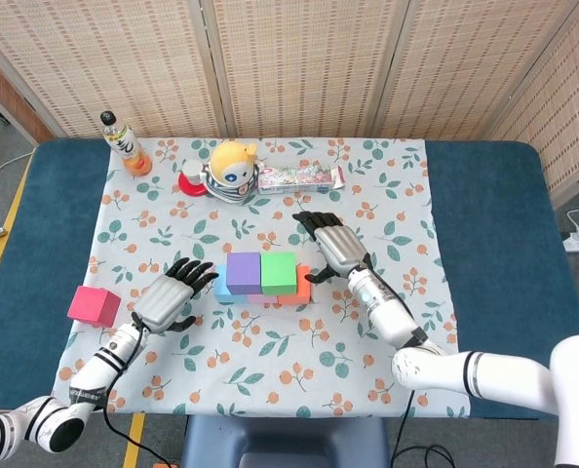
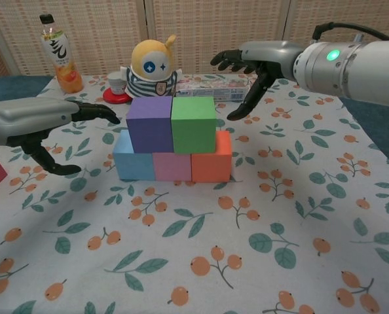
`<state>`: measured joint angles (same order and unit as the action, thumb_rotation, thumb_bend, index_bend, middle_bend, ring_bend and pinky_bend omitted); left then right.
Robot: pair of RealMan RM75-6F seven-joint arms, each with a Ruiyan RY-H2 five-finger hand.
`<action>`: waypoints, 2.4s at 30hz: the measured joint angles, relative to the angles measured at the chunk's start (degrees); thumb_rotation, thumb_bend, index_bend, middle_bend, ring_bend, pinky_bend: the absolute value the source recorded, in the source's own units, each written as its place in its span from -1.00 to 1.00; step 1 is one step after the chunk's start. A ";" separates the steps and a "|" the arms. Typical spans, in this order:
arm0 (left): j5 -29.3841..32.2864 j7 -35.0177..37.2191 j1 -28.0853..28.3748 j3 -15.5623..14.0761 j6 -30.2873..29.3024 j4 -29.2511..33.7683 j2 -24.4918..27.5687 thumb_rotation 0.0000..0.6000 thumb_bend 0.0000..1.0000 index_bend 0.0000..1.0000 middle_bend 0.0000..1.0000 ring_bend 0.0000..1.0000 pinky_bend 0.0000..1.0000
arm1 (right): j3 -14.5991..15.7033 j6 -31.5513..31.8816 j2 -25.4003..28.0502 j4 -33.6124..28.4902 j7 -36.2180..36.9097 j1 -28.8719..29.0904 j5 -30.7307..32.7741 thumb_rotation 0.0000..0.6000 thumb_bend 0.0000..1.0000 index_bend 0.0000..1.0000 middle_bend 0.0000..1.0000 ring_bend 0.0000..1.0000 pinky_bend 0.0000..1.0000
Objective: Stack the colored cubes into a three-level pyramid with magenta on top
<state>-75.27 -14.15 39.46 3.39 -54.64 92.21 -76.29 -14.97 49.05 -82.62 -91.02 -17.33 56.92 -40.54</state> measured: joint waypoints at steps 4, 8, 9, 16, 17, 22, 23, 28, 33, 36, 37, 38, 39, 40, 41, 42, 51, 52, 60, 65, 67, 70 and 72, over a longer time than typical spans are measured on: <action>-1.21 1.02 -1.75 -0.41 -2.80 1.29 1.45 1.00 -0.36 -0.79 -0.97 -1.00 -0.97 | 0.65 1.29 4.62 -6.51 -0.18 -1.66 -2.40 1.00 -0.87 -1.00 -0.96 -1.00 -1.00; -2.46 2.59 -3.44 -0.64 -5.49 2.33 2.67 1.00 -0.35 -0.79 -0.97 -1.00 -0.97 | 0.95 1.95 8.66 -12.15 0.05 -2.91 -4.60 1.00 -0.89 -1.00 -1.00 -1.00 -1.00; -2.79 2.97 -3.85 -0.69 -6.14 2.53 2.92 1.00 -0.35 -0.79 -0.97 -1.00 -0.97 | 0.95 2.09 8.96 -12.90 0.20 -3.06 -5.24 1.00 -0.92 -1.00 -1.00 -1.00 -1.00; -4.71 4.82 -6.21 -1.10 -9.01 3.94 4.41 1.00 -0.35 -0.79 -0.97 -1.00 -0.97 | 0.98 2.57 3.66 -10.51 0.24 -1.94 -7.71 1.00 -1.00 -1.00 -1.00 -1.00 -1.00; -4.75 4.93 -6.38 -1.14 -9.11 3.98 4.50 1.00 -0.35 -0.79 -0.97 -1.00 -0.97 | 0.98 2.58 2.55 -9.61 0.12 -1.61 -7.80 1.00 -1.00 -1.00 -1.00 -1.00 -1.00; -4.93 6.00 -7.34 -1.31 -9.65 3.66 4.89 1.00 -0.36 -0.79 -0.98 -1.00 -0.97 | 1.24 2.53 -3.23 -4.28 -1.42 0.43 -7.60 1.00 -1.00 -1.00 -1.00 -1.00 -1.00; -4.97 6.23 -7.47 -1.32 -9.72 3.54 4.94 1.00 -0.35 -0.79 -0.98 -1.00 -0.97 | 1.30 2.58 -4.03 -3.46 -1.75 0.73 -7.54 1.00 -1.00 -1.00 -1.00 -1.00 -1.00; -5.49 7.38 -8.02 -1.26 -9.98 2.93 5.25 1.00 -0.35 -0.79 -0.98 -1.00 -0.97 | 1.43 3.07 -7.87 0.90 -3.11 1.94 -7.75 1.00 -1.00 -1.00 -1.00 -1.00 -1.00; -5.80 7.85 -8.15 -1.15 -10.00 2.79 5.41 1.00 -0.35 -0.80 -0.98 -1.00 -0.97 | 1.10 3.24 -10.14 3.52 -3.25 2.65 -8.40 1.00 -1.00 -1.00 -1.00 -1.00 -1.00; -6.10 8.36 -8.21 -1.03 -10.01 2.68 5.50 1.00 -0.35 -0.80 -0.98 -1.00 -0.97 | 0.90 3.32 -11.01 4.65 -3.08 2.83 -9.10 1.00 -1.00 -1.00 -1.00 -1.00 -1.00; -6.20 8.60 -8.23 -0.94 -10.02 2.63 5.54 1.00 -0.35 -0.80 -0.98 -1.00 -0.97 | 0.77 3.42 -11.52 5.26 -2.92 2.92 -9.69 1.00 -1.00 -1.00 -1.00 -1.00 -1.00; -6.29 8.82 -8.23 -0.87 -10.01 2.57 5.58 1.00 -0.35 -0.80 -0.98 -1.00 -0.97 | 0.67 3.50 -11.95 5.80 -2.79 3.00 -10.15 1.00 -1.00 -1.00 -1.00 -1.00 -1.00; -6.39 9.03 -8.23 -0.82 -9.97 2.52 5.63 1.00 -0.35 -0.80 -0.98 -1.00 -0.97 | 0.57 3.58 -12.38 6.41 -2.65 3.08 -10.60 1.00 -1.00 -1.00 -1.00 -1.00 -1.00; -6.50 9.30 -8.22 -0.76 -9.89 2.45 5.68 1.00 -0.35 -0.80 -0.98 -1.00 -0.97 | 0.44 3.68 -12.97 7.23 -2.47 3.17 -11.23 1.00 -1.00 -1.00 -1.00 -1.00 -1.00; -6.58 9.47 -8.21 -0.73 -9.80 2.39 5.72 1.00 -0.35 -0.80 -0.98 -1.00 -0.97 | 0.35 3.74 -13.39 7.81 -2.36 3.23 -11.65 1.00 -1.00 -1.00 -1.00 -1.00 -1.00; -6.69 9.60 -8.21 -0.72 -9.71 2.34 5.76 1.00 -0.35 -0.80 -0.98 -1.00 -0.97 | 0.27 3.79 -13.78 8.34 -2.28 3.29 -11.99 1.00 -1.00 -1.00 -1.00 -1.00 -1.00; -7.27 10.17 -8.39 -0.50 -9.61 2.24 6.08 1.00 -0.36 -0.80 -0.98 -1.00 -0.97 | -0.76 3.69 -15.59 10.49 -2.61 3.67 -12.81 1.00 -1.00 -1.00 -1.00 -1.00 -1.00; -7.33 10.20 -8.42 -0.50 -9.59 2.26 6.11 1.00 -0.36 -0.80 -0.98 -1.00 -0.97 | -0.80 3.66 -15.63 10.56 -2.75 3.66 -12.77 1.00 -1.00 -1.00 -1.00 -1.00 -1.00; -7.72 10.47 -8.57 -0.55 -9.38 2.44 6.19 1.00 -0.35 -0.80 -0.98 -1.00 -0.97 | -0.57 3.38 -15.14 9.82 -3.42 2.99 -12.47 1.00 -1.00 -1.00 -1.00 -1.00 -1.00; -7.84 10.67 -8.59 -0.50 -9.17 2.47 6.29 1.00 -0.36 -0.80 -0.98 -1.00 -0.97 | -0.33 3.39 -14.63 9.23 -3.53 2.41 -12.69 1.00 -1.00 -1.00 -1.00 -1.00 -1.00; -7.85 10.71 -8.56 -0.48 -8.99 2.49 6.33 1.00 -0.36 -0.80 -0.98 -1.00 -0.97 | -0.32 3.21 -14.71 9.50 -3.83 2.43 -12.49 1.00 -1.00 -1.00 -1.00 -1.00 -1.00; -7.88 10.70 -8.53 -0.44 -8.84 2.57 6.33 1.00 -0.36 -0.80 -0.98 -1.00 -0.97 | -0.49 3.05 -15.13 10.12 -4.08 2.58 -12.24 1.00 -1.00 -1.00 -1.00 -1.00 -1.00; -7.87 10.72 -8.53 -0.44 -8.75 2.57 6.34 1.00 -0.36 -0.80 -0.98 -1.00 -0.97 | -0.64 3.01 -15.42 10.60 -4.19 2.68 -12.14 1.00 -1.00 -1.00 -1.00 -1.00 -1.00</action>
<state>-83.14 -3.44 30.93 2.95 -63.38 94.78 -69.95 -15.61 52.06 -98.04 -80.42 -21.52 59.60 -52.67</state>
